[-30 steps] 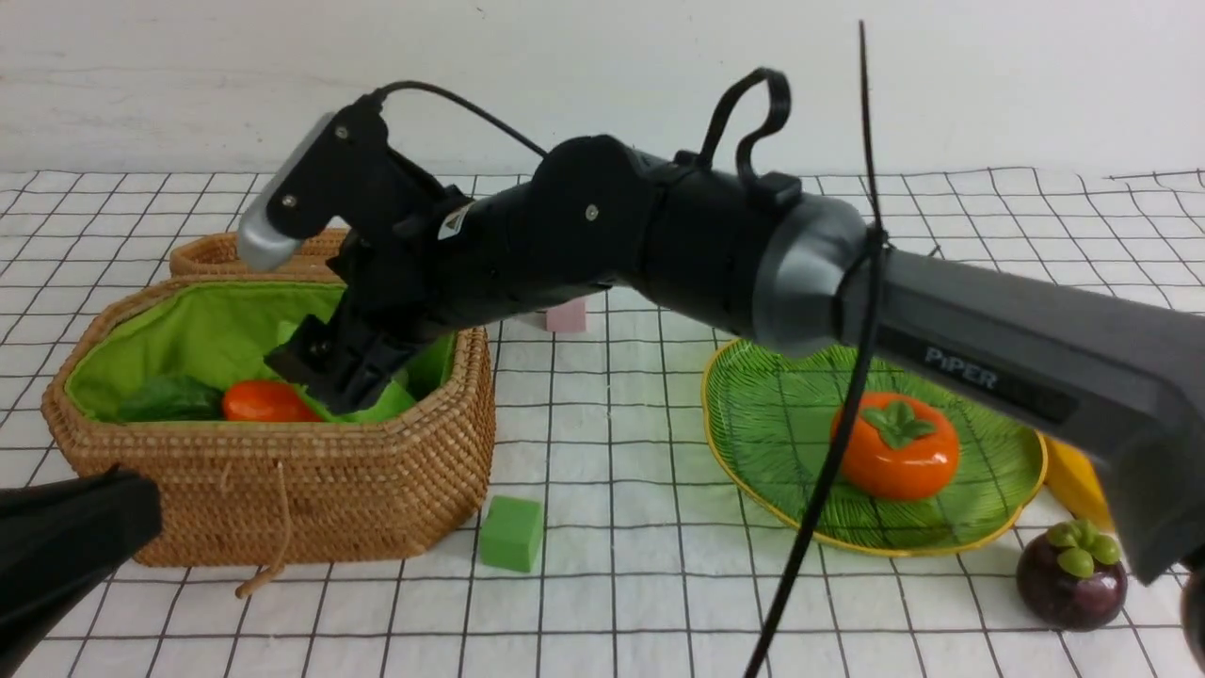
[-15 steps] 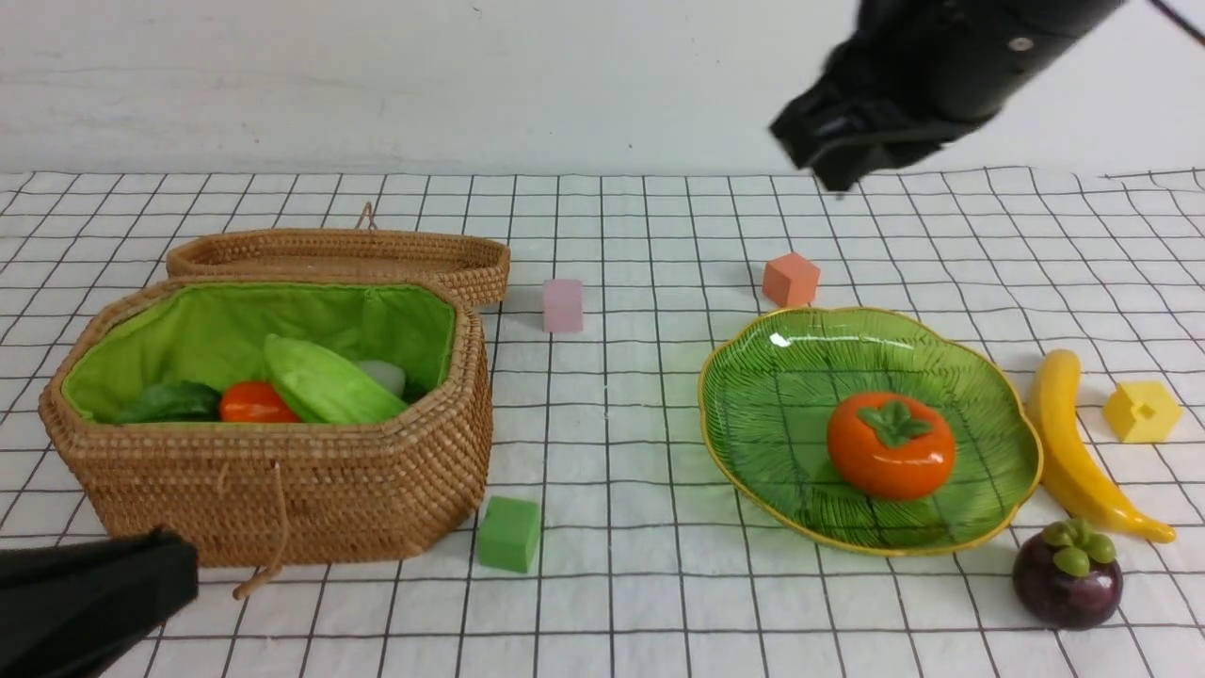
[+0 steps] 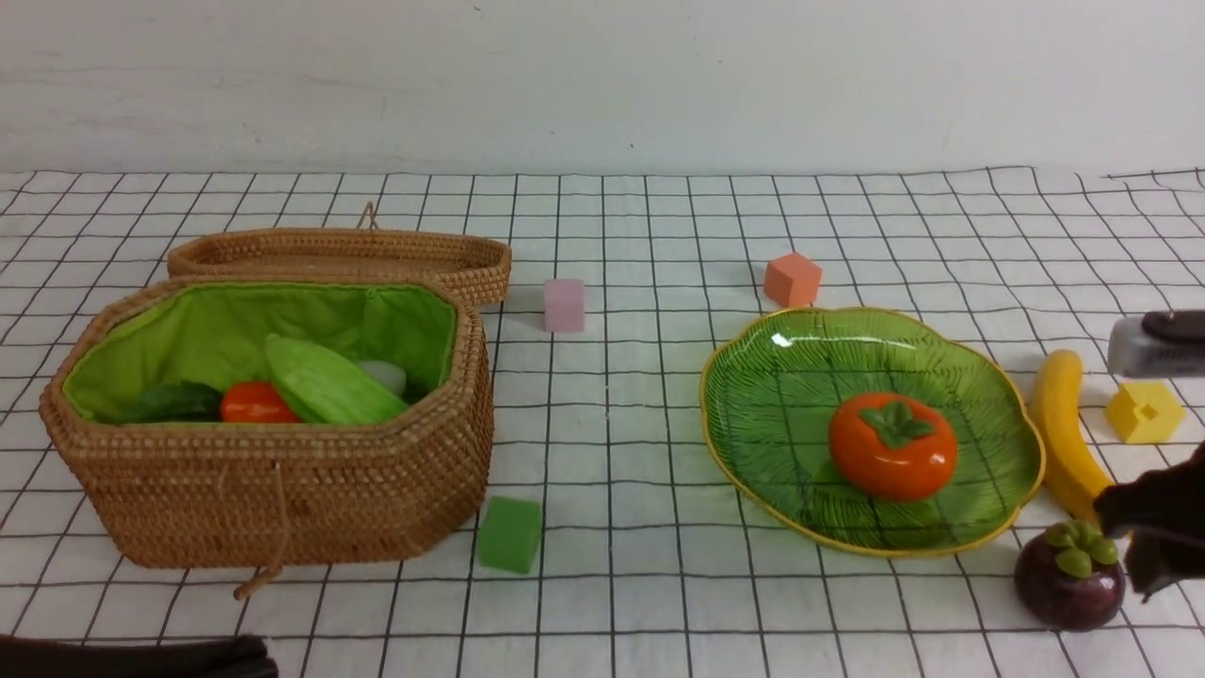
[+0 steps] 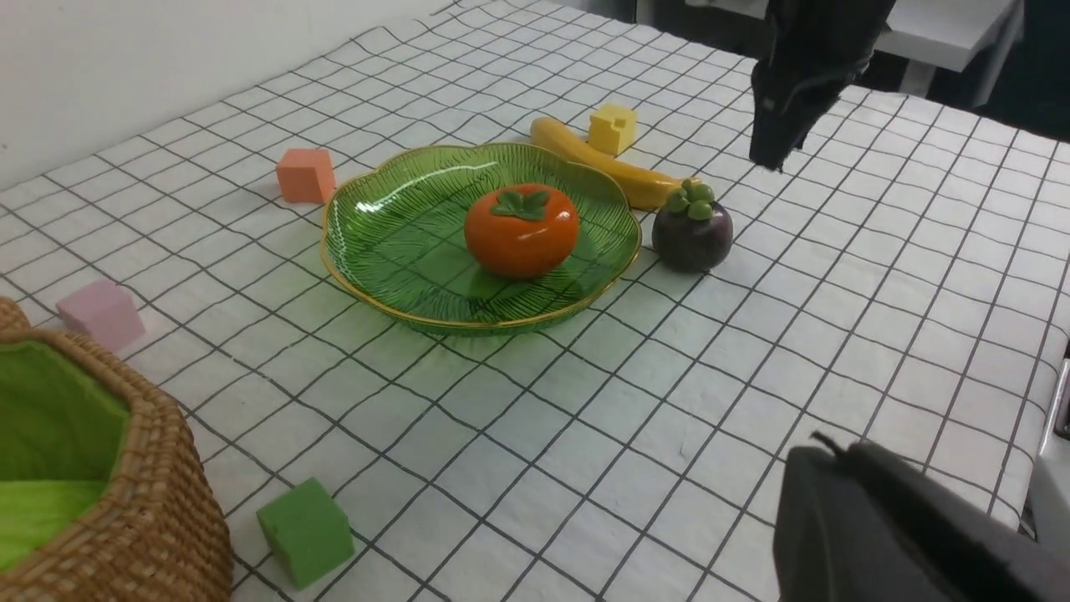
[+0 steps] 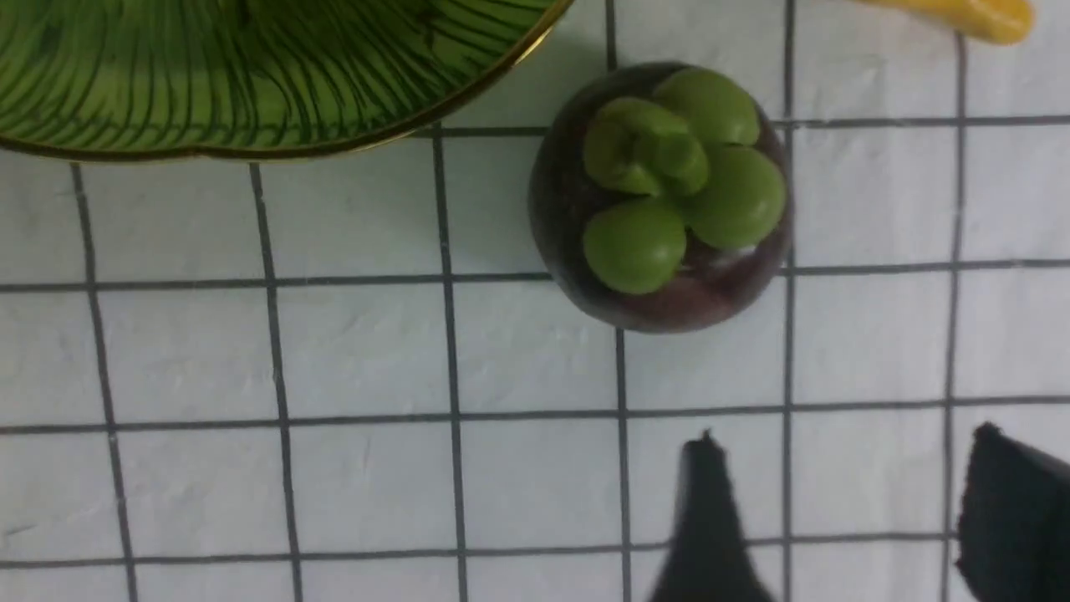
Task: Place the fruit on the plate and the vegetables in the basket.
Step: Use the right arm to grab a mangosteen and put it into the right plate
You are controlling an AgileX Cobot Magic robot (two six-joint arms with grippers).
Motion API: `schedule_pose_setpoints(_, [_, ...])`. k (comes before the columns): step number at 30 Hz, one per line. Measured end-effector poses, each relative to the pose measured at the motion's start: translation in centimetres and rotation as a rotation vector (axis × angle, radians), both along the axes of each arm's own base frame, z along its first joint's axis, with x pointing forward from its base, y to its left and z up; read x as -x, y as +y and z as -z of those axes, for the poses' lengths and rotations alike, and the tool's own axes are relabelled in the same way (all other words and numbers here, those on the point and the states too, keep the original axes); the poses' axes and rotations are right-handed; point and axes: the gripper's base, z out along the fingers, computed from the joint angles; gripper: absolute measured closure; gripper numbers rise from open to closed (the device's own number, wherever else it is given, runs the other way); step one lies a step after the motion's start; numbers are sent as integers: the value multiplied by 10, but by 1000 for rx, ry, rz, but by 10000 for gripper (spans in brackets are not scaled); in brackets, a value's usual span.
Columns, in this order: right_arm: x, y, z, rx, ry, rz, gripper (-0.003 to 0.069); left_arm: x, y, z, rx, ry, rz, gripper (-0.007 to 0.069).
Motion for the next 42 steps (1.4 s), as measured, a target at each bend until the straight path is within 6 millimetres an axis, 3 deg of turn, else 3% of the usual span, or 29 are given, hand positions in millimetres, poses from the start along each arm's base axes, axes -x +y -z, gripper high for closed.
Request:
schedule_pose_setpoints(3, [-8, 2, 17, -30, -43, -4, 16, 0, 0, 0, 0, -2, 0, 638])
schedule_pose_setpoints(5, [-15, 3, 24, -36, -62, -7, -12, 0, 0, 0, 0, -3, 0, 638])
schedule_pose_setpoints(14, [-40, 4, 66, 2, -44, -79, 56, 0, 0, 0, -1, -1, 2, 638])
schedule_pose_setpoints(25, [-45, 4, 75, 26, -39, -145, 69, 1, 0, 1, -11, 10, 10, 638])
schedule_pose_setpoints(32, [-30, 5, 47, 4, 42, -147, 70, 1, 0, 2, -17, 16, 15, 638])
schedule_pose_setpoints(34, [-30, 9, 14, -49, 2, -128, 70, 0, 0, -1, 9, -2, 1, 638])
schedule_pose_setpoints(36, [-35, 17, -20, -136, -105, -111, 70, -2, 0, -6, 68, -27, -24, 638])
schedule_pose_setpoints(38, [-43, 26, -40, -195, -214, -131, 70, -5, 1, -12, 131, -56, -54, 638])
schedule_pose_setpoints(40, [-55, 38, -54, -236, -330, -162, 70, -6, 2, -17, 178, -77, -77, 638])
schedule_pose_setpoints(42, [-72, 54, -55, -282, -403, -193, 70, -8, 3, -20, 213, -93, -96, 638])
